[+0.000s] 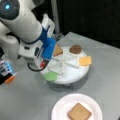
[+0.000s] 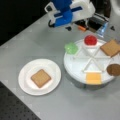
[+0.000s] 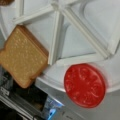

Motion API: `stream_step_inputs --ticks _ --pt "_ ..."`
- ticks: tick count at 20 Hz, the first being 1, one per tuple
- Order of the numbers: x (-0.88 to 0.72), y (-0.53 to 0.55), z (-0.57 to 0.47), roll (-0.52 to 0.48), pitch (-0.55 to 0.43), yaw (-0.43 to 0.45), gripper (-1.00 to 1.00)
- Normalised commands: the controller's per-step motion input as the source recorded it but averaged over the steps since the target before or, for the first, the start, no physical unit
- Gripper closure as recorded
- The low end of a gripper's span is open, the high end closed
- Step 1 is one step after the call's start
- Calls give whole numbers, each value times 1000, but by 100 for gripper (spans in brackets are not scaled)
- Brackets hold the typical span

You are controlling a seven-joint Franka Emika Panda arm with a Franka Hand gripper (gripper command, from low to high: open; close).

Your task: Ingredient selection for cheeseburger or sandwich

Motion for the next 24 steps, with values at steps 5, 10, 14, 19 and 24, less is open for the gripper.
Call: stream_step_inputs --ticks 5,10,14,19,24 --pt "69 -277 -39 373 43 -136 -100" --pt "69 -366 -74 324 82 -25 -100" --pt "130 -351 -143 328 84 85 -100" --pt "191 -240 -86 307 61 125 -100" --pt "215 -178 -74 437 61 113 -100"
